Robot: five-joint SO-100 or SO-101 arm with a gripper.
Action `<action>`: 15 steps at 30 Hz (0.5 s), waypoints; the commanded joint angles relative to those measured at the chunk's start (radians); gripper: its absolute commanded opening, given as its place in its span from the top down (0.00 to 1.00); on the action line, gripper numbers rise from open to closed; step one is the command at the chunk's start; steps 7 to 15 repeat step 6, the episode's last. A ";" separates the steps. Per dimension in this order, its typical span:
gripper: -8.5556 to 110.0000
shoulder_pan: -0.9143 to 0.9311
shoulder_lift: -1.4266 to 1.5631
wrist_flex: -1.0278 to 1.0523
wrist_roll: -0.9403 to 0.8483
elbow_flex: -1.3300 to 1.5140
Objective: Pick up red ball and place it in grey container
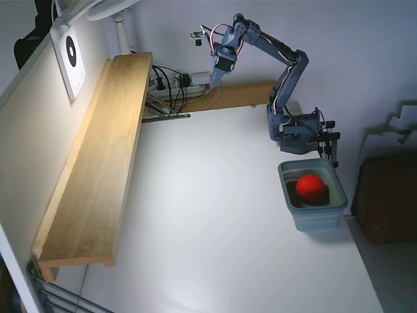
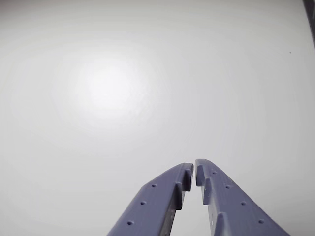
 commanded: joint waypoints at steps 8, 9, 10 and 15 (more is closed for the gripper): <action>0.95 0.007 0.029 0.006 0.003 0.014; 0.95 0.007 0.029 0.006 0.003 0.014; 0.95 0.007 0.029 0.006 0.003 0.014; 0.95 0.007 0.029 0.006 0.003 0.014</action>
